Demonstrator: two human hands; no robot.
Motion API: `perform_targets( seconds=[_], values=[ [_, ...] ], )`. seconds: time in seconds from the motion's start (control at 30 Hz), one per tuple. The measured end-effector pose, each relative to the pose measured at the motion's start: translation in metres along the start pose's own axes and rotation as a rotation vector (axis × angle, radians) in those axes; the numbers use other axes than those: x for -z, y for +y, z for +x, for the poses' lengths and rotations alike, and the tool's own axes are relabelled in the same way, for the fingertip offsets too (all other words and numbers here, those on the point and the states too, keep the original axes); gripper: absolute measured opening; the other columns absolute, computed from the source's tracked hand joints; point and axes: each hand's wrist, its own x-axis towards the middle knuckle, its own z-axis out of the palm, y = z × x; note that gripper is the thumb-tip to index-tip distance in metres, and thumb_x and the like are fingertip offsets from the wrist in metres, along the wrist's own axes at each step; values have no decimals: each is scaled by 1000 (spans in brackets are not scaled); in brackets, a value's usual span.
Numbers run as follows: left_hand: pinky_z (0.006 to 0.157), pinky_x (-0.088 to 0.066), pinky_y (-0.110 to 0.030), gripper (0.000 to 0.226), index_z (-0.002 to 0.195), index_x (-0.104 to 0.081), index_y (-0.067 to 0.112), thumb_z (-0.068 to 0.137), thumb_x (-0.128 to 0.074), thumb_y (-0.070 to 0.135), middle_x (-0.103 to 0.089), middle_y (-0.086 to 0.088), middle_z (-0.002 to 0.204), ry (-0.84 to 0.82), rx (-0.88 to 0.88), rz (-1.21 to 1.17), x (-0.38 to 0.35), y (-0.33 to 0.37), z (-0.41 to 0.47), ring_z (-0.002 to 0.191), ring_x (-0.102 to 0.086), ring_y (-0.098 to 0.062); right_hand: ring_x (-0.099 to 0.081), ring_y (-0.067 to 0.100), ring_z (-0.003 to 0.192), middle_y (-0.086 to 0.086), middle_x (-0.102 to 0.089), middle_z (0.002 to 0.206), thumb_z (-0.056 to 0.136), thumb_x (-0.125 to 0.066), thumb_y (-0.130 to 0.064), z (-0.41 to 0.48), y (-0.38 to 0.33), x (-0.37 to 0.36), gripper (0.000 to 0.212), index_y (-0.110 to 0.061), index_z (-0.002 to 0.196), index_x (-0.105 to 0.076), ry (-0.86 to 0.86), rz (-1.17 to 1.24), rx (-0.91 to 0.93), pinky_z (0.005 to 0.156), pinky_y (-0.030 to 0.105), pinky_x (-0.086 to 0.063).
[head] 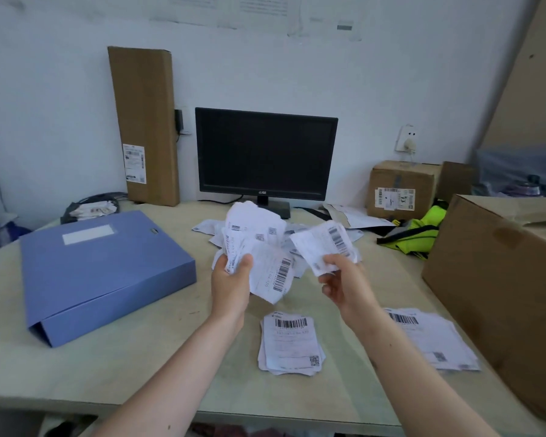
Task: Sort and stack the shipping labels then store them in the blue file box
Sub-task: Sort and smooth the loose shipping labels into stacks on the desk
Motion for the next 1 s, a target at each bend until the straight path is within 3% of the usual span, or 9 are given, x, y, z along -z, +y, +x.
perform_targets(
  seconds=[0.2, 0.37, 0.47, 0.6, 0.7, 0.8, 0.87, 0.93, 1.0],
  values=[
    [94, -52, -51, 12, 97, -58, 32, 92, -58, 21, -68, 6, 106, 154, -17, -159, -9, 4, 6, 100, -66, -20, -62, 13, 64, 4, -71, 80, 83, -67, -10, -10, 21, -14, 16, -12, 99, -64, -205, -59, -172, 48, 21, -41],
    [88, -56, -43, 20, 113, -58, 24, 94, -59, 18, -69, 7, 106, 130, 1, -241, -20, 7, 3, 97, -67, -16, -73, 25, 84, 14, -74, 99, 83, -71, -8, -10, 33, -31, 27, -2, 109, -67, -245, 9, -205, 69, 33, -59],
    [67, -56, -31, 24, 118, -59, 25, 94, -59, 21, -70, 6, 108, 89, 35, -265, -21, 8, 0, 95, -68, -15, -73, 29, 91, 15, -74, 102, 82, -71, -5, -9, 32, -34, 29, -4, 111, -66, -236, 39, -152, 74, 34, -60],
    [59, -55, -27, 23, 117, -62, 23, 95, -56, 24, -73, 4, 99, 36, 93, -312, -16, 10, 0, 86, -71, -15, -73, 25, 87, 9, -76, 95, 77, -71, 5, -4, 28, -29, 31, -7, 105, -64, -87, -3, -35, 76, 38, -60],
    [58, -57, -25, 28, 123, -59, 16, 96, -54, 23, -72, -5, 109, -18, 93, -269, -10, 10, 3, 88, -72, -19, -68, 23, 80, 10, -72, 92, 76, -64, 9, 3, 23, -21, 31, -5, 104, -63, 18, 65, 26, 74, 36, -57],
    [65, -59, -27, 26, 121, -59, 14, 97, -54, 21, -71, -7, 110, -90, 76, -175, -3, 8, 6, 90, -72, -20, -61, 21, 70, 7, -66, 81, 77, -58, 8, 4, 9, -15, 24, -10, 92, -63, 28, 101, 116, 55, 30, -46],
    [75, -59, -32, 23, 117, -61, 16, 96, -56, 23, -72, -7, 108, -130, 72, -109, 1, 6, 7, 93, -71, -20, -54, 16, 58, 2, -59, 71, 81, -56, 4, 1, -2, -15, 18, -14, 83, -56, 11, 1, 184, 44, 23, -36],
    [81, -58, -36, 17, 110, -64, 19, 95, -58, 23, -73, -5, 104, -164, 73, -79, 3, 4, 8, 95, -70, -21, -52, 12, 54, 0, -56, 67, 84, -56, -1, -1, -9, -16, 13, -14, 84, -54, -13, -111, 246, 44, 21, -36],
    [83, -58, -40, 13, 104, -66, 20, 94, -59, 22, -74, -5, 101, -185, 75, -45, 4, 2, 7, 95, -71, -22, -50, 15, 60, 3, -54, 69, 85, -57, -4, -3, -13, -19, 11, -14, 80, -56, -53, -224, 331, 54, 24, -39]
  ],
)
